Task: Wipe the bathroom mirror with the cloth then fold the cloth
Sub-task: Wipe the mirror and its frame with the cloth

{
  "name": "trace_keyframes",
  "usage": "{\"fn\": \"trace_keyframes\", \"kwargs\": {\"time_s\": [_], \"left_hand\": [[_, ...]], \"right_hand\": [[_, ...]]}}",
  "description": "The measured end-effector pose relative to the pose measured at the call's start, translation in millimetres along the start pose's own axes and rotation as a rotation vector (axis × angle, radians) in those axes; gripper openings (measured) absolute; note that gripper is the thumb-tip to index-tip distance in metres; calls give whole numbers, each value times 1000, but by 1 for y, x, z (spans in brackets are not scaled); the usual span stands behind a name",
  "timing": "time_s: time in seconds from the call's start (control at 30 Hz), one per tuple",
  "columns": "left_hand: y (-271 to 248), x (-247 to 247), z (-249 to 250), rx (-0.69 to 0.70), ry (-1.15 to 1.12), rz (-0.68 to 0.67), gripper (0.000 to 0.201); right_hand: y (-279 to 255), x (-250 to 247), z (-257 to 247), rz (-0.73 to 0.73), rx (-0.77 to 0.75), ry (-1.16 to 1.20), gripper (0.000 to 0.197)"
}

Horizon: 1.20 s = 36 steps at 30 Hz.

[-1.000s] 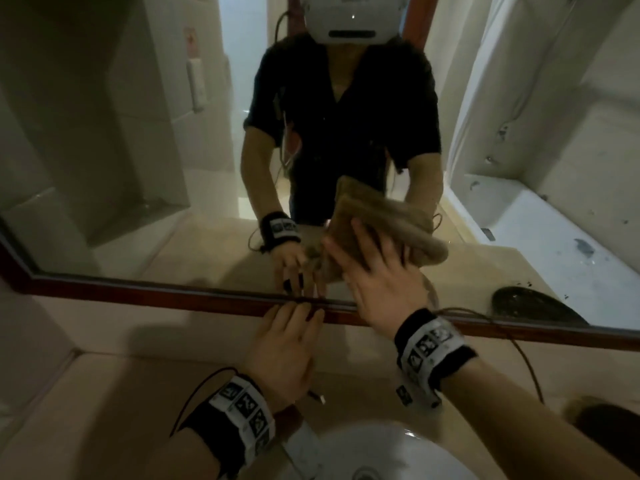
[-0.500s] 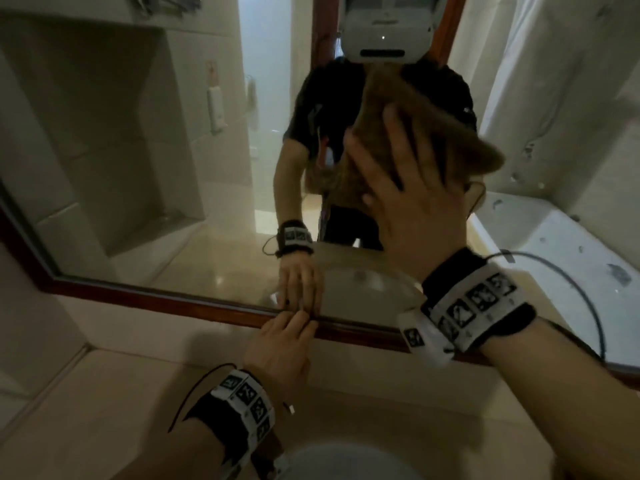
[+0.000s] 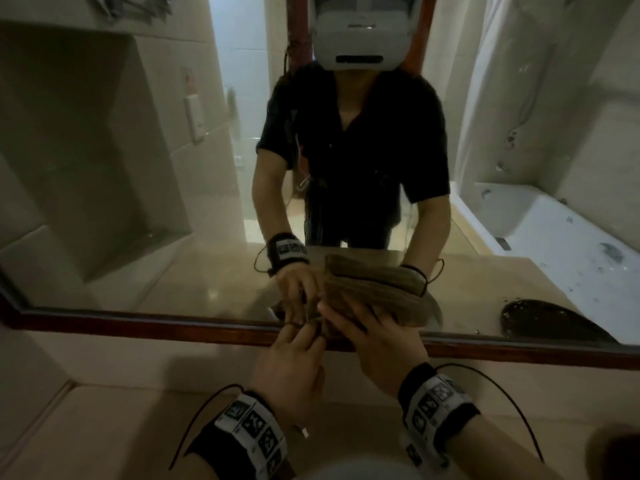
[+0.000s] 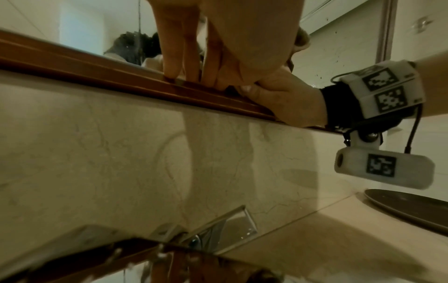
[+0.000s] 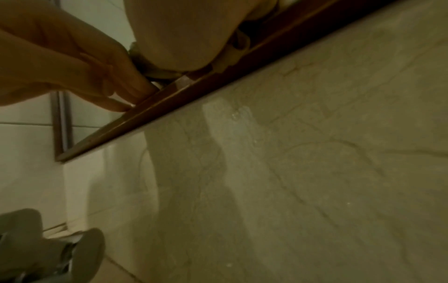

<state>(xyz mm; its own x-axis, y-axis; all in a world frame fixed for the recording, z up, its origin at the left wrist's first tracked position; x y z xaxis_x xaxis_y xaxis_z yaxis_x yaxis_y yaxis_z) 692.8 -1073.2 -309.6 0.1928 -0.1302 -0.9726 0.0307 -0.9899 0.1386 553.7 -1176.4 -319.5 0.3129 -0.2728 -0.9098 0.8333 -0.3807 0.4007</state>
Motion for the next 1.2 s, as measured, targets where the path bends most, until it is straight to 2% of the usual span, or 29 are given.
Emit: {"fn": "trace_keyframes", "kwargs": {"time_s": [0.1,0.2,0.33,0.4,0.47,0.57,0.67,0.73,0.8,0.9,0.97,1.07,1.2], "left_hand": [[0,-5,4,4,-25,-94,45],[-2,-15,2,54,-5,-217,55],[-1,-27,-11,85,-61,-224,55],[1,-25,-21,123,-53,-188,55],[2,-15,-32,173,-63,-117,55],[-4,0,-47,259,-163,3,53],[-17,26,-55,351,-278,69,58],[-24,32,-58,341,-327,132,65],[-29,30,-62,300,-394,191,69],[-31,25,-64,210,-443,200,67],[-29,19,-64,137,-432,171,63],[-23,8,-61,91,-366,24,58],[-19,4,-62,83,-331,-76,55]], "right_hand": [[6,-27,6,28,41,29,98],[33,-86,8,188,75,51,90],[101,-180,6,403,121,-71,68],[125,-204,1,479,147,-87,61],[133,-199,-6,547,170,-91,58],[118,-143,-20,540,102,-148,59],[75,-55,-37,332,-34,-83,66],[48,-9,-43,136,-54,-29,80],[34,10,-45,37,-24,-2,89],[37,1,-42,13,-35,-25,90],[50,-21,-41,66,-69,-43,83],[95,-83,-46,252,-82,-54,66],[171,-187,-52,518,38,-114,62]]}}
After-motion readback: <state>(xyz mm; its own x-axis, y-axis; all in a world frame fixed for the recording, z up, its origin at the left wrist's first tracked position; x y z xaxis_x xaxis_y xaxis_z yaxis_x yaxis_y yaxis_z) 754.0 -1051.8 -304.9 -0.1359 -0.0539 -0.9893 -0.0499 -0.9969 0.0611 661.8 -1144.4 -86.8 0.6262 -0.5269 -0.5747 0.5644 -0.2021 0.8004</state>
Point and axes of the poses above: each hand's wrist, its own y-axis towards the middle knuckle, its own x-axis out of the palm, z = x × y, the point moved 2 cm from there along y, towards the middle knuckle, and after that the axes turned 13 degrees about y, right-handed, at the moved point
